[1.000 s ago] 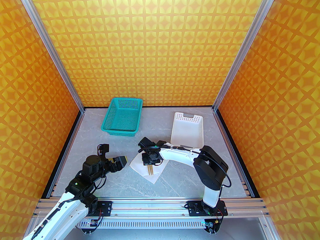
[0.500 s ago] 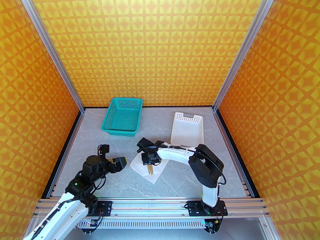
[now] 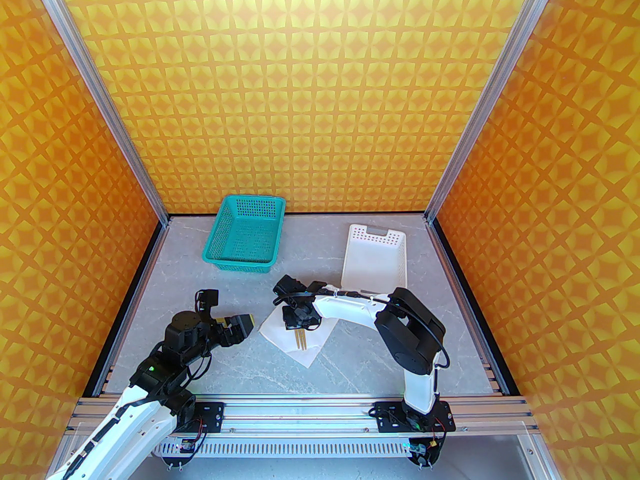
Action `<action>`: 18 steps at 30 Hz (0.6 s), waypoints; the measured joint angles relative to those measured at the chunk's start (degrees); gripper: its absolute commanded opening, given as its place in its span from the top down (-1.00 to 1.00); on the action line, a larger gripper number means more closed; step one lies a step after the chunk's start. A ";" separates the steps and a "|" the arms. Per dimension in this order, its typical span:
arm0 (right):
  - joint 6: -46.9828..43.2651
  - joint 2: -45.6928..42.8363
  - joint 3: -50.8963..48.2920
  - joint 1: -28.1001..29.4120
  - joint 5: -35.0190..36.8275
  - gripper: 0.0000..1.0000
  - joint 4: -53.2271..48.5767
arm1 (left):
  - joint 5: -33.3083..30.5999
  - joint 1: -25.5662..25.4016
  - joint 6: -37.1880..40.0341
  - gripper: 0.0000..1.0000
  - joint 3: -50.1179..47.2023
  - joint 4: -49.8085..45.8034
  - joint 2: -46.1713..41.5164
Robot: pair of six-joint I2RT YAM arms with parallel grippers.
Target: Place the utensils on the paper napkin and roll it up
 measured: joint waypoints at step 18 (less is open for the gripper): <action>-0.04 0.00 0.00 0.00 0.02 0.58 -0.90 | 0.00 0.00 0.07 -0.98 0.04 -0.42 0.00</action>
